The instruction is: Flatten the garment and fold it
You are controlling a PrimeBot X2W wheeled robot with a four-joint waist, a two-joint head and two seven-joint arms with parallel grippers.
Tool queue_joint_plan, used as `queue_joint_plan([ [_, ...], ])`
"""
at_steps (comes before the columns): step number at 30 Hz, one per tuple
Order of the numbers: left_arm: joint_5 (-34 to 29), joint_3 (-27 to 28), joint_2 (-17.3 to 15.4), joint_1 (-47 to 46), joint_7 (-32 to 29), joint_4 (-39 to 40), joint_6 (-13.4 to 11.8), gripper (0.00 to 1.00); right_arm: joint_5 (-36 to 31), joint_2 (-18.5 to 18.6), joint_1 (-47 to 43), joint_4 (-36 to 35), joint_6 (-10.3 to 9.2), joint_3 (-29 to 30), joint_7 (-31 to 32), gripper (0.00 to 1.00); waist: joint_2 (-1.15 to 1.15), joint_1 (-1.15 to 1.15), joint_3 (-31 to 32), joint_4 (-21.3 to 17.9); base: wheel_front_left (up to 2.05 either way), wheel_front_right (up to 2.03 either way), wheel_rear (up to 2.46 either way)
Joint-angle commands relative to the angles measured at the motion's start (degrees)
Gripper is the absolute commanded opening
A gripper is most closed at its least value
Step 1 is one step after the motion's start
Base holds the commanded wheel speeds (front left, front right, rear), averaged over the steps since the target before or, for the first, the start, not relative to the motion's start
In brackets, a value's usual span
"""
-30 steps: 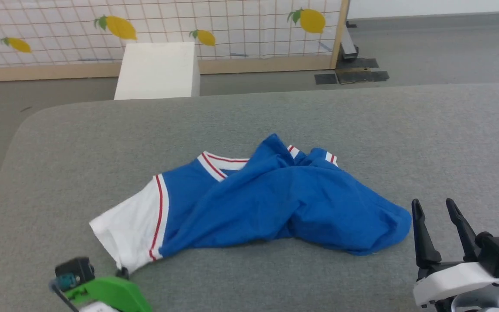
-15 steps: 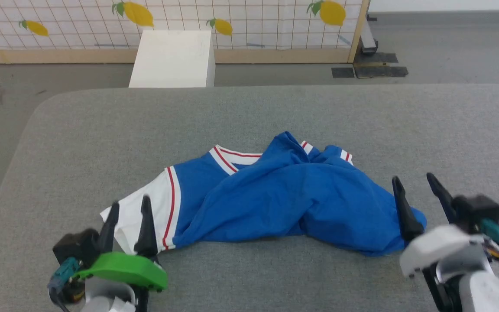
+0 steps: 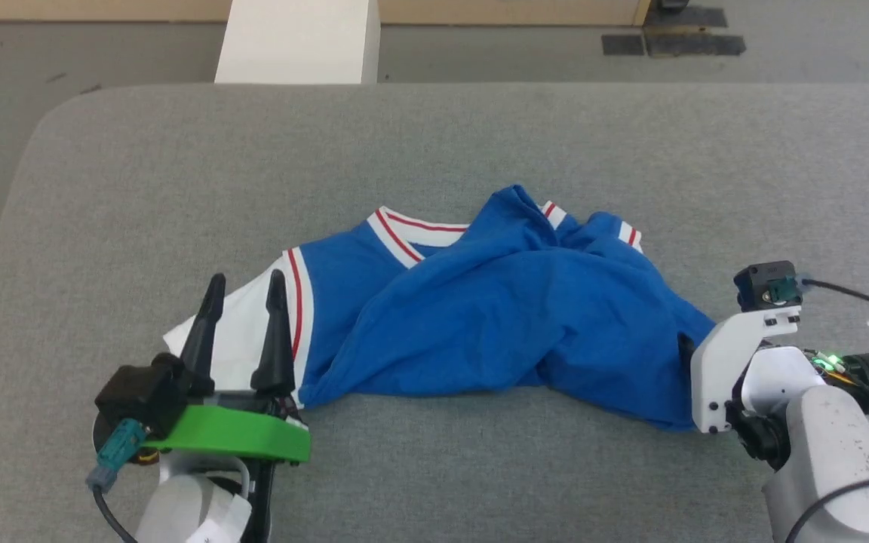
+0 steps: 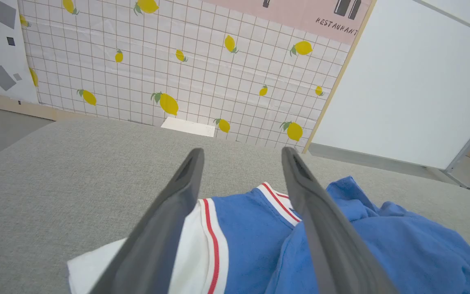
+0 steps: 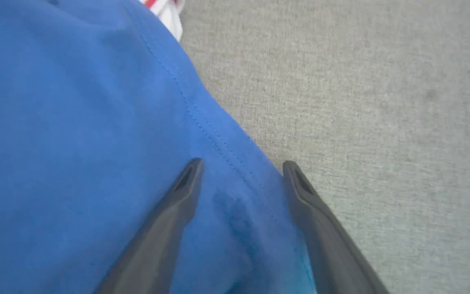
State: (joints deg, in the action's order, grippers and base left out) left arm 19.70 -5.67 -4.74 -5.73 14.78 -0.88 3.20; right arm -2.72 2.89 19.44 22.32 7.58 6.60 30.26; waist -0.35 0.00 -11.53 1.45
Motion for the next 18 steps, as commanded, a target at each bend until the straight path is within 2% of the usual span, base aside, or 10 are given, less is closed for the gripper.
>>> queue_joint_plan([
  [1,-0.7,0.7,0.5,-1.1,0.2,0.1,0.7,1.00,-0.7,0.1,1.3,0.6,-0.09,0.4,2.0,1.00,0.35,0.00,-1.8,1.1,0.00,0.00,0.00],
  [6,-1.7,2.6,1.4,-1.7,0.2,-0.5,2.0,1.00,-0.1,0.1,1.6,2.6,-0.09,0.3,9.1,1.00,0.35,0.00,-2.3,1.4,0.00,0.00,0.00],
  [7,-1.8,2.9,1.5,-1.6,0.2,-0.6,2.2,1.00,0.7,0.1,1.4,2.9,-0.09,0.4,10.6,0.52,0.35,0.00,-2.2,1.4,0.00,0.00,0.00],
  [8,-2.0,3.1,1.6,-1.5,0.2,-0.8,2.4,1.00,1.7,0.1,1.0,2.9,-0.09,0.3,12.1,0.29,0.35,0.00,-2.1,1.4,0.00,0.00,0.00],
  [9,-2.1,3.3,1.6,-1.4,0.2,-1.0,2.5,1.00,2.4,0.1,0.7,2.6,-0.09,-0.1,12.8,0.00,0.35,0.00,-1.8,1.3,0.00,0.00,0.00],
  [11,-2.2,3.6,1.7,-1.0,0.2,-1.3,2.7,1.00,3.5,0.1,-0.1,1.1,-0.09,-0.6,12.0,0.00,0.35,0.00,-1.2,1.3,0.00,0.00,0.00],
  [15,-2.6,3.7,1.8,0.0,0.2,-2.5,3.1,1.00,5.7,0.0,-2.8,-5.8,-0.09,1.0,2.1,0.00,0.35,0.00,1.3,1.6,0.00,0.00,0.00],
  [18,-3.0,3.9,1.8,1.3,0.2,-3.3,3.3,1.00,10.1,0.0,-7.2,-12.9,-0.09,-1.3,-2.2,0.00,0.35,0.00,3.6,1.2,0.00,0.00,0.00],
])
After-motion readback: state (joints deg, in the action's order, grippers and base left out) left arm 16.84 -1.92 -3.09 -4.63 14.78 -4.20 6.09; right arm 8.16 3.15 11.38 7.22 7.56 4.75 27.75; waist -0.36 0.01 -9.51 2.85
